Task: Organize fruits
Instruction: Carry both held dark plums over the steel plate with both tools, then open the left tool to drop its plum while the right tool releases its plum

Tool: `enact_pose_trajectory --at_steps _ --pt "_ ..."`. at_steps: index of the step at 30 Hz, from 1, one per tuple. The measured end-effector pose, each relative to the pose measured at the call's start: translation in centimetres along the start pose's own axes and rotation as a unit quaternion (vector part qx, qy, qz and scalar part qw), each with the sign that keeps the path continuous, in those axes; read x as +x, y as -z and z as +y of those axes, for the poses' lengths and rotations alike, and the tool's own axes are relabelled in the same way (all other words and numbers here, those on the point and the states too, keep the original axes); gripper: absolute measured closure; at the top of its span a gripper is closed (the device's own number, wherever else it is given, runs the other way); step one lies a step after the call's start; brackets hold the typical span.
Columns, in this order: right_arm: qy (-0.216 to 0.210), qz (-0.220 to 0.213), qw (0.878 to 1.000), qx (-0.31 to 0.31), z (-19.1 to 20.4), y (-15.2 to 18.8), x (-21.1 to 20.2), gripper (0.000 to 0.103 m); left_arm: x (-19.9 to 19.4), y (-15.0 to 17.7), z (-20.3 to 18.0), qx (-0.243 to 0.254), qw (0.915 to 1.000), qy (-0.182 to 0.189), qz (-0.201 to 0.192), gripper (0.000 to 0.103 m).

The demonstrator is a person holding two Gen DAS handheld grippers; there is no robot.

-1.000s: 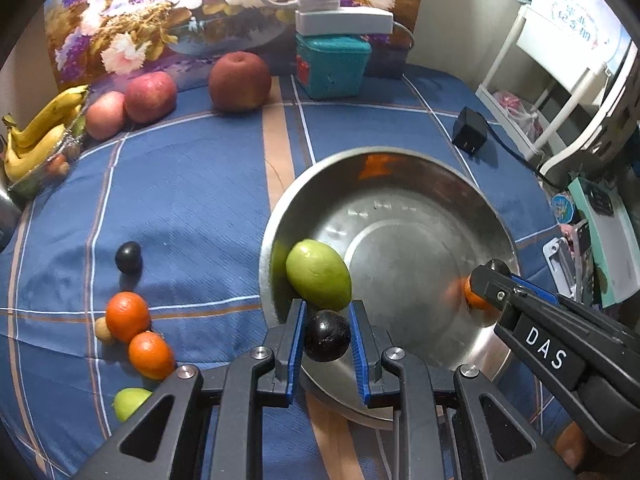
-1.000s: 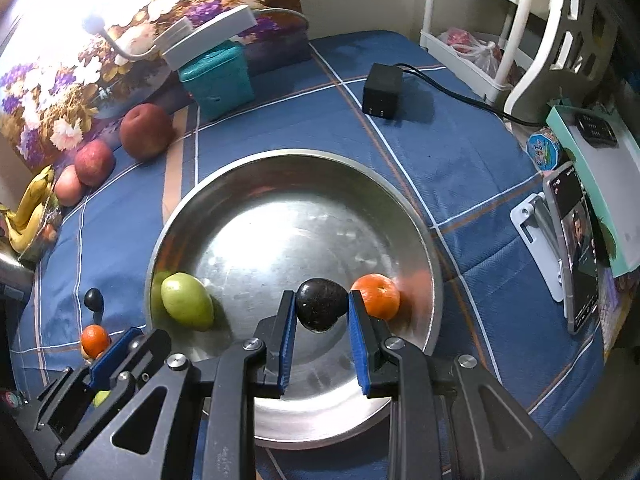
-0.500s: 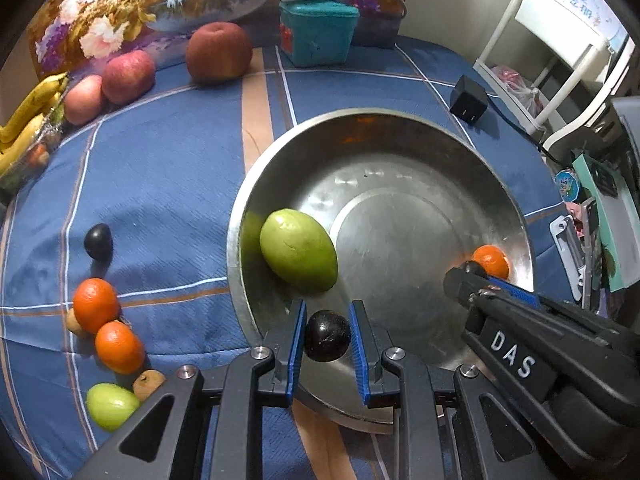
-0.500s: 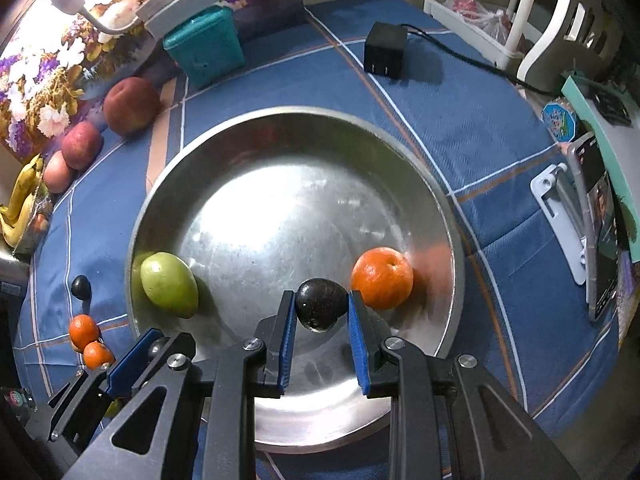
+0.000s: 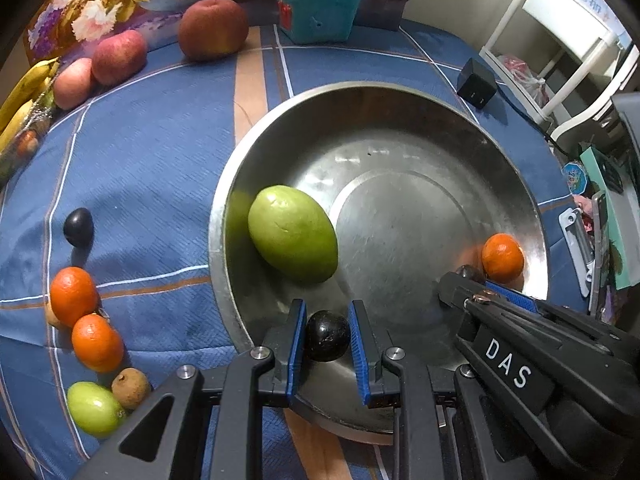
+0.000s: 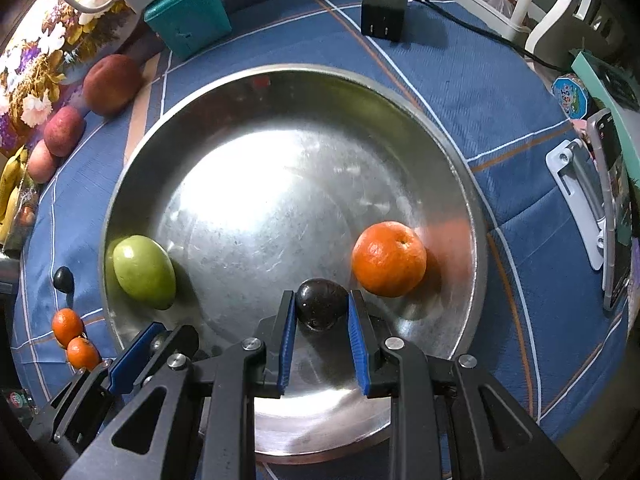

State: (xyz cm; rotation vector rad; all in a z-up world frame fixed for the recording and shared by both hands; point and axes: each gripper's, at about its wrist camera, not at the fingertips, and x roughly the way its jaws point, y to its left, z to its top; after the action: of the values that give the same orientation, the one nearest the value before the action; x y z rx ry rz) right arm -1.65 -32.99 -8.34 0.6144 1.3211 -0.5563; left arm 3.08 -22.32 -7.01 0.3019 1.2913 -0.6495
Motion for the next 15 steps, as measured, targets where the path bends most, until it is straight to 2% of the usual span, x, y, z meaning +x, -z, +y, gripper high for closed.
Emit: enact_pose_trajectory --at_steps 10,13,15 --pt "0.001 0.001 1.000 -0.003 -0.08 0.05 0.21 0.073 0.24 -0.27 -0.24 0.002 1.0000 -0.001 0.003 0.079" --pt "-0.001 0.002 1.000 -0.002 0.14 0.00 0.47 0.065 0.11 -0.29 -0.15 0.004 1.0000 0.000 0.003 0.078" --pt "0.001 0.000 1.000 -0.001 0.01 0.03 0.44 0.064 -0.02 -0.28 -0.19 0.006 1.0000 0.001 0.002 0.077"
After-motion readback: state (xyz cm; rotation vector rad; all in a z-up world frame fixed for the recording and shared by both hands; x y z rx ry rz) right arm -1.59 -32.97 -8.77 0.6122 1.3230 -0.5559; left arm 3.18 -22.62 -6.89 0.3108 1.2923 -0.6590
